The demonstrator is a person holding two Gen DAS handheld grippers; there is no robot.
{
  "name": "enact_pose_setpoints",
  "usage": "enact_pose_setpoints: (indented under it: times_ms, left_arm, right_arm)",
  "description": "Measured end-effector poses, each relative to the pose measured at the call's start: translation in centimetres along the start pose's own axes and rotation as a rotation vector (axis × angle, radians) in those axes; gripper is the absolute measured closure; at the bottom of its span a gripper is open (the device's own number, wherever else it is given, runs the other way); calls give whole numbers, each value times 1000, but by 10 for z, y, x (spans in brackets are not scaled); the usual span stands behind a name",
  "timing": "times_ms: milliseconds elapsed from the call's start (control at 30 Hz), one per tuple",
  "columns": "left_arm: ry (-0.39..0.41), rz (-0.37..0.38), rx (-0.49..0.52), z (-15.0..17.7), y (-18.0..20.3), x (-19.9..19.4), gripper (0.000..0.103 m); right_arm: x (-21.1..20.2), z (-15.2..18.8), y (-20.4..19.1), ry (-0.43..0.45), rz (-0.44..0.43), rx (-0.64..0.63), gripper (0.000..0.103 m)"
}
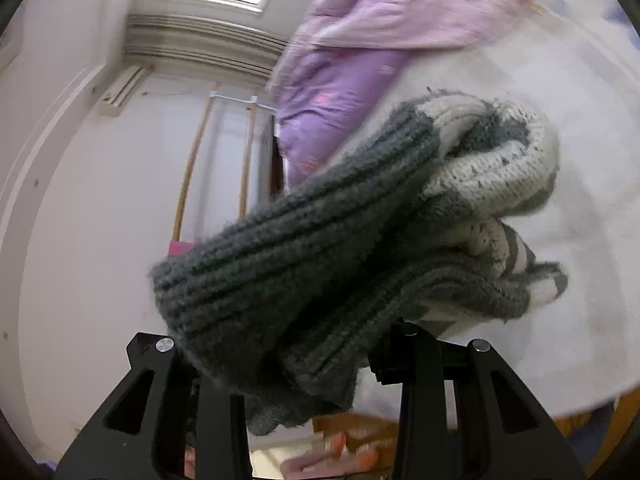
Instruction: Fold large clothes
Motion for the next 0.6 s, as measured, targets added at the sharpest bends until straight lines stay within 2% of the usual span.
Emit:
enact_pose_setpoints:
  times_ms: [133, 200, 333, 400, 467, 533, 600]
  left_arm:
    - [61, 1, 97, -88, -31, -47, 72]
    - [118, -2, 138, -136, -51, -75, 72]
    - [227, -33, 198, -191, -89, -117, 72]
    - [263, -87, 255, -203, -113, -128, 71]
    - [243, -106, 254, -204, -149, -127, 72]
    - [181, -185, 214, -193, -204, -112, 72]
    - [96, -306, 182, -169, -258, -88, 72]
  right_arm:
    - [74, -31, -71, 96, -72, -51, 71]
    - [113, -43, -100, 125, -107, -76, 71]
    - [183, -51, -139, 141, -172, -131, 71]
    - [220, -44, -139, 123, -183, -125, 71]
    - [267, -27, -114, 80, -141, -79, 71]
    - [309, -3, -80, -1, -93, -1, 71]
    - [355, 27, -41, -102, -8, 64, 71]
Point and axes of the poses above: each gripper's, at about its wrist camera, not at the fingertips, and x roughly the way its jaws point, y to its right, z to its underside, the point moved 5 cm from there along x, roughly the way its jaws point, and after that the axes turned 3 degrees about -y, right-handed, at the moved point
